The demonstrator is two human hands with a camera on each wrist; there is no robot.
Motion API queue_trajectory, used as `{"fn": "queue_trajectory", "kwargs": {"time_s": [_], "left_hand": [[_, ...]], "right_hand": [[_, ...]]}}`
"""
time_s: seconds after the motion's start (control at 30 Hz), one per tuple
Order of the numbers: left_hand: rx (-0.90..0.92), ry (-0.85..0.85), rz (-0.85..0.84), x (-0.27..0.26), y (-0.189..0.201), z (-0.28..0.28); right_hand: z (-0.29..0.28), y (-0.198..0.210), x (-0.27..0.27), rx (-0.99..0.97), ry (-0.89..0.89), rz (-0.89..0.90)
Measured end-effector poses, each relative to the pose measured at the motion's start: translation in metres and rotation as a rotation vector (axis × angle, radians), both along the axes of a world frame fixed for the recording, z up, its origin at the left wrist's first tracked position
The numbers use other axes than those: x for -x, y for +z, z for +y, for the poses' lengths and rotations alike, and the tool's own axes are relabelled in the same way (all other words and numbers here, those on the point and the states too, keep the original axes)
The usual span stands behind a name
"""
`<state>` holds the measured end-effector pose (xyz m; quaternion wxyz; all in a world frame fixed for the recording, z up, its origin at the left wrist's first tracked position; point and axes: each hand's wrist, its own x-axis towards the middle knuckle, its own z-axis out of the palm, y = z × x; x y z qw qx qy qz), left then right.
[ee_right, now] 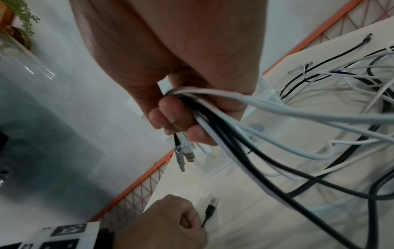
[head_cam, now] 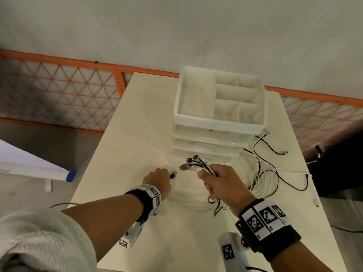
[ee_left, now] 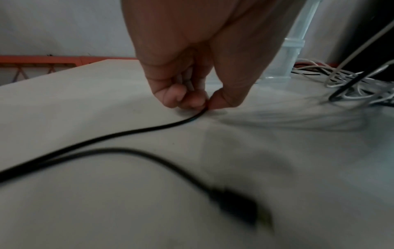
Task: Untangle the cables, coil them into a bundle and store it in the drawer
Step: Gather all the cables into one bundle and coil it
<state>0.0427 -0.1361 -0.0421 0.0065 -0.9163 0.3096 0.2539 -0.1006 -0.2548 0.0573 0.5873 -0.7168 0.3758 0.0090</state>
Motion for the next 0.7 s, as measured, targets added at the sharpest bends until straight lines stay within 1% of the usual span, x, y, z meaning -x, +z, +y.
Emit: {"fn": "queue_trajectory", "kwargs": {"time_s": [0.1,0.13,0.2,0.23,0.27,0.33,0.37,0.4,0.43,0.5,0.57,0.6,0.7], "left_hand": [[-0.001,0.050,0.054,0.005,0.011,0.005],[0.030,0.088,0.097,0.005,0.016,0.005],[0.164,0.190,0.196,0.003,0.034,0.006],[0.285,0.268,0.265,0.001,0.046,0.005],[0.444,0.367,0.370,-0.001,0.058,0.005],[0.767,0.545,0.698,0.000,0.082,0.004],[0.903,0.594,0.855,0.003,0.096,0.004],[0.997,0.606,0.956,0.008,0.107,0.003],[1.061,0.599,1.016,0.013,0.116,0.002],[1.157,0.628,1.074,0.022,0.125,0.002],[1.202,0.724,1.124,0.025,0.128,0.004],[1.194,0.755,1.120,0.025,0.129,0.006],[1.117,0.806,1.037,0.023,0.130,0.011]], "right_hand": [[0.003,0.000,-0.002,-0.001,0.024,0.009],[0.003,0.000,-0.003,-0.004,0.032,0.006],[0.003,0.002,-0.003,-0.019,0.031,-0.011],[0.003,0.002,-0.003,-0.042,0.021,-0.025],[0.003,0.003,-0.003,-0.069,0.008,-0.042],[0.003,0.005,-0.005,-0.100,-0.008,-0.085],[0.004,0.007,-0.007,-0.102,-0.007,-0.110],[0.005,0.010,-0.008,-0.103,0.000,-0.140],[0.007,0.014,-0.010,-0.109,0.014,-0.171],[0.009,0.022,-0.011,-0.110,0.052,-0.219],[0.009,0.029,-0.008,-0.077,0.064,-0.233],[0.007,0.031,-0.005,-0.057,0.072,-0.235],[0.001,0.038,0.002,-0.021,0.125,-0.245]]}}
